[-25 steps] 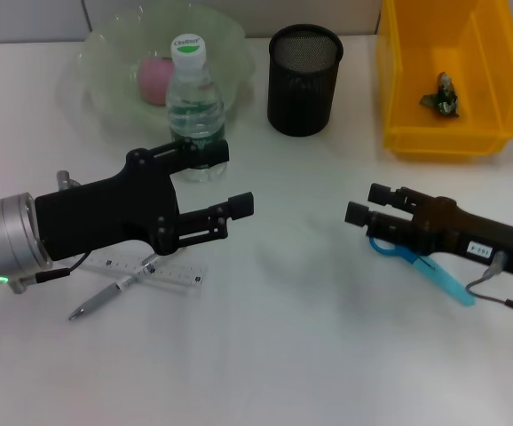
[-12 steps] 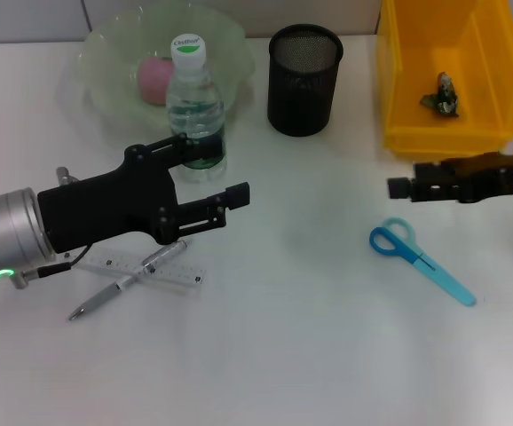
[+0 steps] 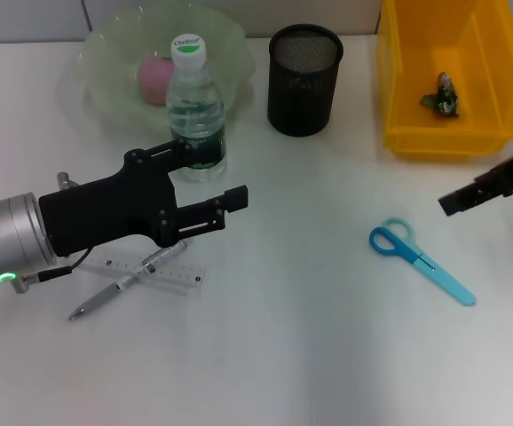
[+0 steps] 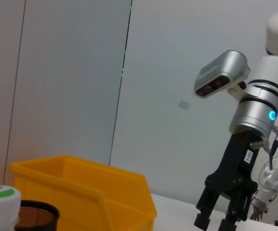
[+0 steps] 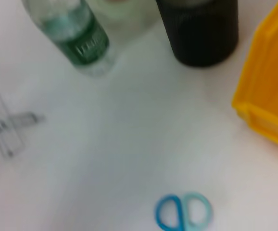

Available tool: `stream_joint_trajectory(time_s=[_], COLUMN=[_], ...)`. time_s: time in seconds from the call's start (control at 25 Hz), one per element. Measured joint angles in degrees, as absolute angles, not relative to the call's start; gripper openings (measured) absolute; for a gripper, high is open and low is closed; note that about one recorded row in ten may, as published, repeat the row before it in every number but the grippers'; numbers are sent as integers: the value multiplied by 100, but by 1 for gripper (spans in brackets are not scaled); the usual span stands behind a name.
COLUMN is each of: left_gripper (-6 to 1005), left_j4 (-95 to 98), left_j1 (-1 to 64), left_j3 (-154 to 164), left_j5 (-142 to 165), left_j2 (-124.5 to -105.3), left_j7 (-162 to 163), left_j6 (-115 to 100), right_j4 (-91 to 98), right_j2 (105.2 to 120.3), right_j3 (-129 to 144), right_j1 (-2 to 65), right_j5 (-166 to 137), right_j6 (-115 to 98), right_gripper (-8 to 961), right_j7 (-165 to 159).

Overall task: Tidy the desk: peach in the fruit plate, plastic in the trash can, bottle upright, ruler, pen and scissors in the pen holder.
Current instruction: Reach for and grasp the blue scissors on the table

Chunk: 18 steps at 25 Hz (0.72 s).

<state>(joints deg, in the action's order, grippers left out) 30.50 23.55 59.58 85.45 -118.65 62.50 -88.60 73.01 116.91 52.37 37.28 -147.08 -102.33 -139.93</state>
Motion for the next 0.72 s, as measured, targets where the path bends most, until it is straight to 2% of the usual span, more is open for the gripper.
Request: stream_joint_trajectory(time_s=[0.08, 0.36, 0.72], left_gripper=[739, 739, 739], left_j4=[3044, 2974, 2970], left_j1=[2348, 2355, 2353], left_j3=[5959, 5959, 5959], left_j5=[8545, 8543, 8542], left_j2=[-11866, -11864, -11857], left_j7=[6243, 6240, 6222], left_j6=[-8845, -8778, -8768], right_j4=[7220, 7028, 6614], right_j2=[11746, 11918, 11942], right_j3=[5482, 6296, 7285], right_j1=[4011, 4263, 4327], right_j5=[-15329, -15847, -15819], right_j6=[-10270, -10012, -9491], right_gripper=[784, 780, 780], right_j7=[-14144, -14409, -14767])
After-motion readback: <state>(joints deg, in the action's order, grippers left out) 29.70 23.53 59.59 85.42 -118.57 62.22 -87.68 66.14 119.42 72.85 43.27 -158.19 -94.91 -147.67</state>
